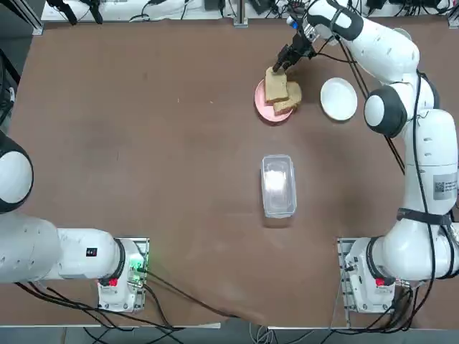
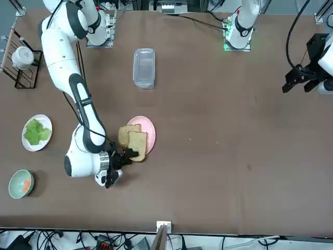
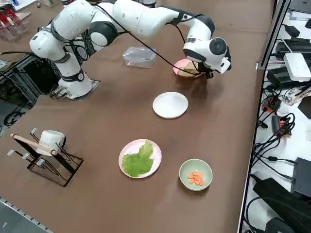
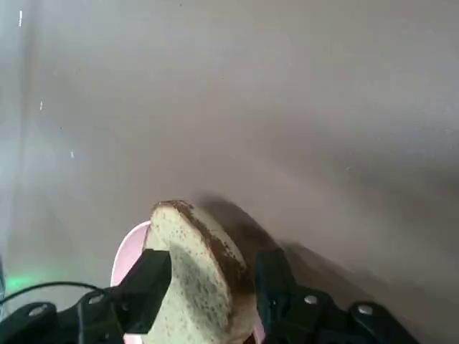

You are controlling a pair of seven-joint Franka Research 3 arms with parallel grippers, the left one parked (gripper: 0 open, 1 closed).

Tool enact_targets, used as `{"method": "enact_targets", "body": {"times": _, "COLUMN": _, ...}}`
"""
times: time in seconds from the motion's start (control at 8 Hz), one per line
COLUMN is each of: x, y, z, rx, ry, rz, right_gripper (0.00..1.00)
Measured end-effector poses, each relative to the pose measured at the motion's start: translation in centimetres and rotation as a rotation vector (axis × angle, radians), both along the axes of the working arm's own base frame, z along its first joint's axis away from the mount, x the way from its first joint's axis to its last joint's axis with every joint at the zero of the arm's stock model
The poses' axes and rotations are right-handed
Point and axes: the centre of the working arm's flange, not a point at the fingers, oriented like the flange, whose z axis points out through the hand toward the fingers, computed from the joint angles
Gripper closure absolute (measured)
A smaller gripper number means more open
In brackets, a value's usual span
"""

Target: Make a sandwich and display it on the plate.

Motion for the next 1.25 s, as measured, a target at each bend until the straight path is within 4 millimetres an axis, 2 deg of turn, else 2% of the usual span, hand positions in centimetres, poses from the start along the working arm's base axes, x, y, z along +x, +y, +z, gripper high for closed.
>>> {"method": "enact_targets", "body": {"times": 0.25, "x": 0.0, "y": 0.1, "z": 0.0, "rx": 0.001, "ry": -0.002, "rz": 0.003, "right_gripper": 0.32}}
{"method": "enact_targets", "body": {"times": 0.38, "x": 0.0, "y": 0.1, "z": 0.0, "rx": 0.001, "ry": -0.003, "rz": 0.005, "right_gripper": 0.39}}
{"method": "enact_targets", "body": {"times": 0.5, "x": 0.0, "y": 0.1, "z": 0.0, "rx": 0.001, "ry": -0.004, "rz": 0.006, "right_gripper": 0.60}}
{"method": "enact_targets", "body": {"times": 0.62, "x": 0.0, "y": 0.1, "z": 0.0, "rx": 0.001, "ry": -0.004, "rz": 0.006, "right_gripper": 0.71}}
{"method": "enact_targets", "body": {"times": 0.75, "x": 0.0, "y": 0.1, "z": 0.0, "rx": 0.002, "ry": -0.004, "rz": 0.007, "right_gripper": 0.78}}
{"method": "enact_targets", "body": {"times": 0.88, "x": 0.0, "y": 0.1, "z": 0.1, "rx": 0.003, "ry": -0.006, "rz": 0.007, "right_gripper": 0.92}}
{"method": "enact_targets", "body": {"times": 1.12, "x": 0.3, "y": 0.2, "z": 1.5, "rx": 0.002, "ry": -0.027, "rz": 0.010, "right_gripper": 0.92}}
{"method": "enact_targets", "body": {"times": 1.25, "x": 0.6, "y": 0.3, "z": 2.9, "rx": -0.007, "ry": -0.040, "rz": 0.009, "right_gripper": 0.92}}
